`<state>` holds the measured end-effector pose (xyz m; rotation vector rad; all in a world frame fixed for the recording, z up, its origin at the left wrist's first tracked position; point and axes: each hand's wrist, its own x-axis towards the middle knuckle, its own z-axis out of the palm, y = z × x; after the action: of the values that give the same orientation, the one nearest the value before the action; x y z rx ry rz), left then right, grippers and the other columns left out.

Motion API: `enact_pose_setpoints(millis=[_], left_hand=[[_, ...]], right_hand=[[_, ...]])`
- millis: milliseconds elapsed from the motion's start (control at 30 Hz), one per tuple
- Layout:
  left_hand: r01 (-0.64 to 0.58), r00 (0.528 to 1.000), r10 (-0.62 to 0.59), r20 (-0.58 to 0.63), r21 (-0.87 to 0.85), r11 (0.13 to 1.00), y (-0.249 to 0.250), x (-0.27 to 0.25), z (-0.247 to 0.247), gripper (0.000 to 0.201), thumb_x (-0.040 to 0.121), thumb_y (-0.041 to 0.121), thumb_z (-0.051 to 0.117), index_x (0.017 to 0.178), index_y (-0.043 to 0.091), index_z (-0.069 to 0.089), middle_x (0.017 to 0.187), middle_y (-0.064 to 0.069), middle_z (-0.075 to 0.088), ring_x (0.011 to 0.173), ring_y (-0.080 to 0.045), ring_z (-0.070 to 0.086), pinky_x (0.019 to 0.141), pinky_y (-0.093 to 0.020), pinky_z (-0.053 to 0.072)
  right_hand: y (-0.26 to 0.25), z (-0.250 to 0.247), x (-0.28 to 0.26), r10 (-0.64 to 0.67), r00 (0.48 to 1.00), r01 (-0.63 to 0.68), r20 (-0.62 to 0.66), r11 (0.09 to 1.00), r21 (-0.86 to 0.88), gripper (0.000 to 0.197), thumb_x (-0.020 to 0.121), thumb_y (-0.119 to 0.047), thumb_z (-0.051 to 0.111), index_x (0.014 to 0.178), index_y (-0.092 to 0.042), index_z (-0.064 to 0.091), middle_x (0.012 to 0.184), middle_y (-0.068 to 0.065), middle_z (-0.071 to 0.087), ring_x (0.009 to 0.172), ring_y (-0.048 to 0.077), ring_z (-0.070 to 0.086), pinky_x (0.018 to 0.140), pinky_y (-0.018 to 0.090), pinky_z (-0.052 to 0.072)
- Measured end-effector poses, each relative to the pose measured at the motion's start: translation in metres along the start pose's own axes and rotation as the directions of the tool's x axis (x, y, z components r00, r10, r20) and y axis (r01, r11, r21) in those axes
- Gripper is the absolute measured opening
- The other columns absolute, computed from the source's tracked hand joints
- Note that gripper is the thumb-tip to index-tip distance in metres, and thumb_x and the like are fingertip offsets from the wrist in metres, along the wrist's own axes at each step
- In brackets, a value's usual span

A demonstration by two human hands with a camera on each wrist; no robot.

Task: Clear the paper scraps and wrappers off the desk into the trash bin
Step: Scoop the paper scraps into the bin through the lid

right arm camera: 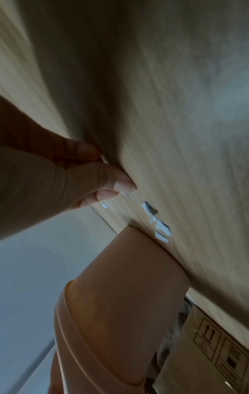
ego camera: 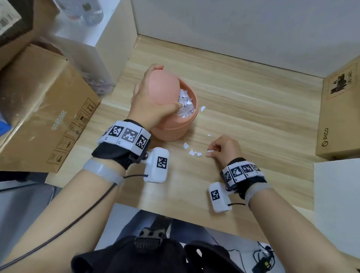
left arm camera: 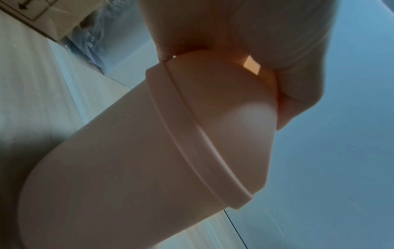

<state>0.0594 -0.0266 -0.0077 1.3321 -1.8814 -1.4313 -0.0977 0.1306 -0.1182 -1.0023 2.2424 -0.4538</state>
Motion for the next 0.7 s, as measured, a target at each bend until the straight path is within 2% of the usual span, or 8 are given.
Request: enact_pose_setpoints(millis=[133, 233, 300, 367, 533, 600, 700], left_hand=[[-0.005, 1.000, 0.005, -0.010, 0.004, 1.000, -0.005, 0.001, 0.002, 0.075, 0.044, 0.042, 0.070, 0.097, 0.076, 0.031, 0.132, -0.006, 0.046, 0.115, -0.023, 0.051, 0.101, -0.042, 0.045], [-0.008, 1.000, 0.008, -0.009, 0.002, 1.000, -0.004, 0.002, 0.001, 0.075, 0.044, 0.041, 0.070, 0.099, 0.075, 0.032, 0.132, -0.006, 0.045, 0.115, -0.023, 0.051, 0.102, -0.042, 0.044], [-0.014, 1.000, 0.014, -0.003, 0.009, 1.000, -0.005, 0.002, 0.000, 0.074, 0.044, 0.042, 0.069, 0.101, 0.073, 0.032, 0.132, -0.005, 0.045, 0.115, -0.022, 0.051, 0.101, -0.041, 0.044], [-0.020, 1.000, 0.020, 0.006, 0.009, 1.000, -0.004, 0.001, -0.001, 0.074, 0.044, 0.042, 0.069, 0.101, 0.071, 0.031, 0.131, -0.005, 0.045, 0.114, -0.021, 0.051, 0.101, -0.041, 0.044], [-0.012, 1.000, 0.012, 0.011, 0.010, 1.000, -0.002, 0.001, -0.001, 0.075, 0.051, 0.034, 0.071, 0.108, 0.063, 0.032, 0.131, -0.004, 0.043, 0.111, -0.020, 0.050, 0.101, -0.038, 0.044], [-0.009, 1.000, 0.009, 0.007, 0.010, 1.000, -0.002, 0.001, -0.001, 0.076, 0.052, 0.032, 0.070, 0.112, 0.060, 0.033, 0.130, -0.004, 0.042, 0.110, -0.019, 0.049, 0.101, -0.037, 0.044], [-0.009, 1.000, 0.009, 0.006, -0.001, 1.000, -0.002, 0.001, -0.002, 0.077, 0.051, 0.032, 0.070, 0.115, 0.057, 0.034, 0.129, -0.004, 0.041, 0.106, -0.017, 0.048, 0.101, -0.035, 0.043]], right_hand=[[-0.001, -0.002, 0.004, -0.027, 0.996, 0.036, 0.079, 0.992, -0.122, 0.009, 0.070, -0.011, 0.073, 0.074, -0.006, 0.068, 0.085, 0.006, 0.060, 0.085, 0.021, 0.054, 0.077, 0.029, 0.039], [-0.009, 0.000, 0.002, -0.055, 0.994, 0.059, 0.090, 0.997, -0.044, 0.003, 0.072, -0.008, 0.070, 0.073, -0.006, 0.067, 0.076, -0.001, 0.057, 0.075, 0.014, 0.050, 0.070, 0.021, 0.032], [-0.016, 0.006, -0.001, -0.081, 0.990, 0.078, 0.114, 0.997, 0.025, 0.005, 0.071, -0.008, 0.072, 0.073, -0.007, 0.068, 0.069, -0.003, 0.057, 0.068, 0.012, 0.050, 0.070, 0.022, 0.035], [-0.019, 0.011, -0.004, -0.101, 0.985, 0.101, 0.137, 0.995, 0.006, 0.009, 0.071, -0.010, 0.073, 0.078, -0.009, 0.067, 0.065, -0.007, 0.053, 0.071, 0.013, 0.050, 0.070, 0.023, 0.036], [-0.023, 0.013, -0.004, -0.137, 0.968, 0.173, 0.211, 0.971, -0.163, 0.008, 0.079, -0.010, 0.066, 0.083, -0.004, 0.066, 0.087, 0.010, 0.056, 0.089, 0.026, 0.056, 0.077, 0.029, 0.038], [-0.025, 0.013, -0.004, -0.139, 0.966, 0.177, 0.218, 0.971, -0.162, 0.006, 0.081, -0.009, 0.063, 0.082, -0.003, 0.064, 0.087, 0.010, 0.052, 0.092, 0.028, 0.055, 0.077, 0.029, 0.037], [-0.030, 0.012, -0.005, -0.136, 0.977, 0.150, 0.163, 0.986, -0.078, 0.005, 0.081, -0.007, 0.060, 0.076, -0.005, 0.061, 0.084, 0.009, 0.055, 0.087, 0.029, 0.055, 0.077, 0.031, 0.038]])
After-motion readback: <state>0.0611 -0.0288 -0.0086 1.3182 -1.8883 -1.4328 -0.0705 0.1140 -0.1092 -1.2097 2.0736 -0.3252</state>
